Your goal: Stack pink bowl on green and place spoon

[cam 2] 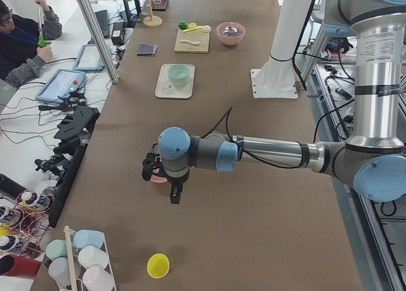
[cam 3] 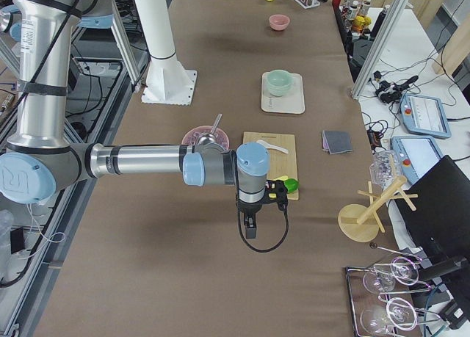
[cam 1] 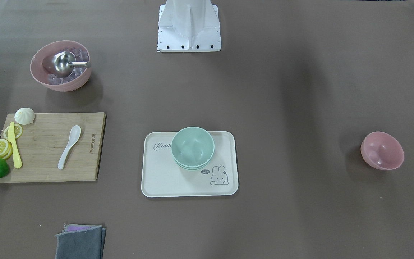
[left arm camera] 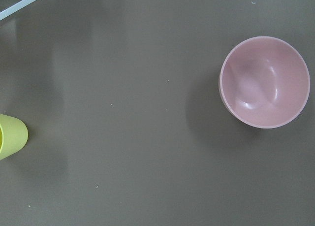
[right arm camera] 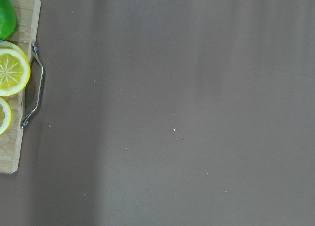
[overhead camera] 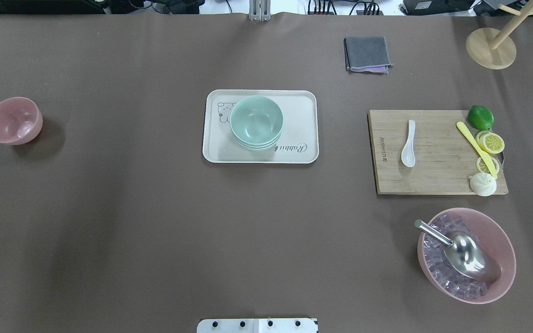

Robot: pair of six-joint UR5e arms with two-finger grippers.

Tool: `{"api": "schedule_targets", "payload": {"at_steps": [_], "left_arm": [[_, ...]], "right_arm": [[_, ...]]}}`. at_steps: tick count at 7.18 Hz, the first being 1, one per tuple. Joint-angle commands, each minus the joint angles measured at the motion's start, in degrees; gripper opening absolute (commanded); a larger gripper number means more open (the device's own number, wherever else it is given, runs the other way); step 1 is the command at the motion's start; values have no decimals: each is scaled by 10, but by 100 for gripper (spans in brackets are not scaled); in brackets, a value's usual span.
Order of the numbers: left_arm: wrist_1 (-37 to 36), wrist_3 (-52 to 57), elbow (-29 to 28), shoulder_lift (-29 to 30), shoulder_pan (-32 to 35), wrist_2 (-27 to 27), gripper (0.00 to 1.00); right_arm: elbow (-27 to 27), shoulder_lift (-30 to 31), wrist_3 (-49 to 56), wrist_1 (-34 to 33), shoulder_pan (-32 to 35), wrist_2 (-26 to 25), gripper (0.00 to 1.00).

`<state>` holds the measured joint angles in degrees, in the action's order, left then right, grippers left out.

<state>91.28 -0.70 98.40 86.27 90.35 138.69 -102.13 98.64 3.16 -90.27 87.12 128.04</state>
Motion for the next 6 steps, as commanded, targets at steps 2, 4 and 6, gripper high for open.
{"api": "schedule_targets", "payload": {"at_steps": [2, 4, 6], "left_arm": [[6, -1, 4, 8, 0, -4, 98], [14, 0, 11, 9, 0, -5, 98], [64, 0, 7, 8, 0, -17, 98]], "right_arm": [[0, 0, 0, 0, 0, 0, 100], [-10, 4, 3, 0, 1, 0, 100], [-27, 2, 1, 0, 1, -5, 100]]}}
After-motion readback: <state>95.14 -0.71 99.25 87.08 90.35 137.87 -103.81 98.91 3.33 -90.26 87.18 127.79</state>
